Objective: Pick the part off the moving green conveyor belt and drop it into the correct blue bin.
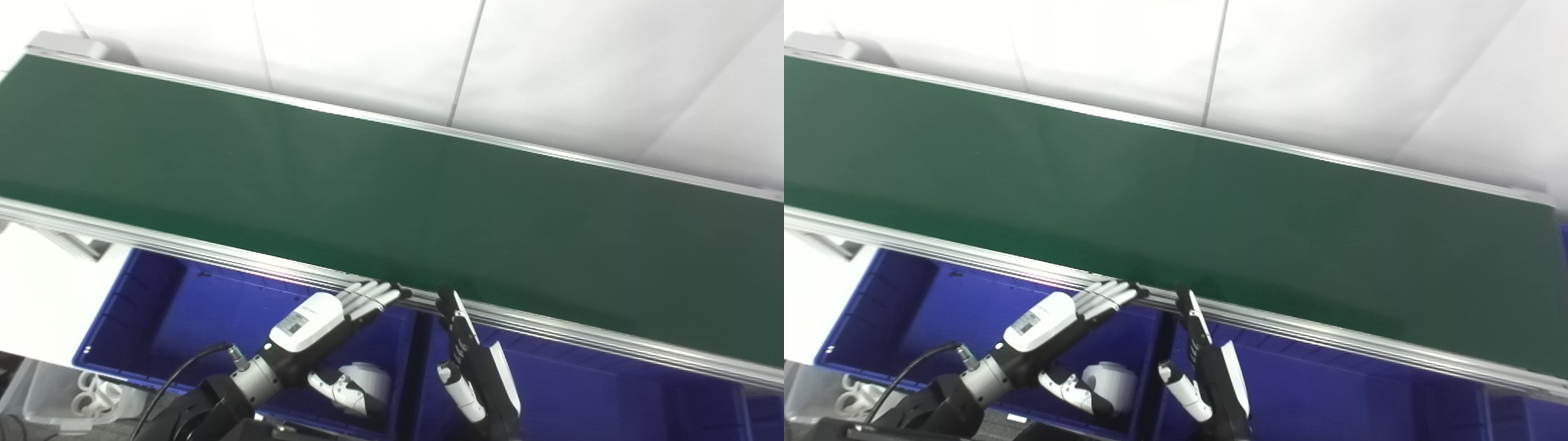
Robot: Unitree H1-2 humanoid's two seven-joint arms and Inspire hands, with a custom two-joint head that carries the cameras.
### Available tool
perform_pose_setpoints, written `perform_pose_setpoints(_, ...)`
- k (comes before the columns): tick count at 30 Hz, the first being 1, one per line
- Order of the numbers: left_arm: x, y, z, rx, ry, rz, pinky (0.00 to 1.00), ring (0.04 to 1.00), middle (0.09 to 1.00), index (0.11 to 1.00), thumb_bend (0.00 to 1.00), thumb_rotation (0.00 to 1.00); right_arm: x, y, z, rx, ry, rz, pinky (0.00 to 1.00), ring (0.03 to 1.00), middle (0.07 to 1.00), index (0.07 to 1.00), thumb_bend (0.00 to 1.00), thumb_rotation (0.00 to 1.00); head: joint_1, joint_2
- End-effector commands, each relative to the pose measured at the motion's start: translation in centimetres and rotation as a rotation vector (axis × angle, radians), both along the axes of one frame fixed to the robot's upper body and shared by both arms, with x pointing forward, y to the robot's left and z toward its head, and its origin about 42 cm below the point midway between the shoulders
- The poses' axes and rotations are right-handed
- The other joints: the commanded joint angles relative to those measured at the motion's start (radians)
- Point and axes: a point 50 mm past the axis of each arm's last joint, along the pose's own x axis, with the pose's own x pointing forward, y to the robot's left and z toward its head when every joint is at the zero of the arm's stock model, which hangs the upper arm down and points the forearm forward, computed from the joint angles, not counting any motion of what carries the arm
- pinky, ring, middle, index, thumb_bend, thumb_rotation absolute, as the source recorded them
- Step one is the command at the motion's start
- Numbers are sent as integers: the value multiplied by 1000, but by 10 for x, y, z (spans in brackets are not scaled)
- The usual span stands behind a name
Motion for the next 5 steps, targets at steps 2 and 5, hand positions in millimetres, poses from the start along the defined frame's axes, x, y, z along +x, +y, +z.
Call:
perform_pose_setpoints(2,5,0,14,-74,-30,33,1000,1000,1000,1000,811,929,5,5,13,28,-19,-14,1000,1000,1000,992,880,876,-56,14)
perform_pose_setpoints(5,9,9,14,-87,-14,36,1000,1000,1000,1000,807,922,10,13,12,16,-22,-13,1000,1000,1000,993,881,889,-190,15)
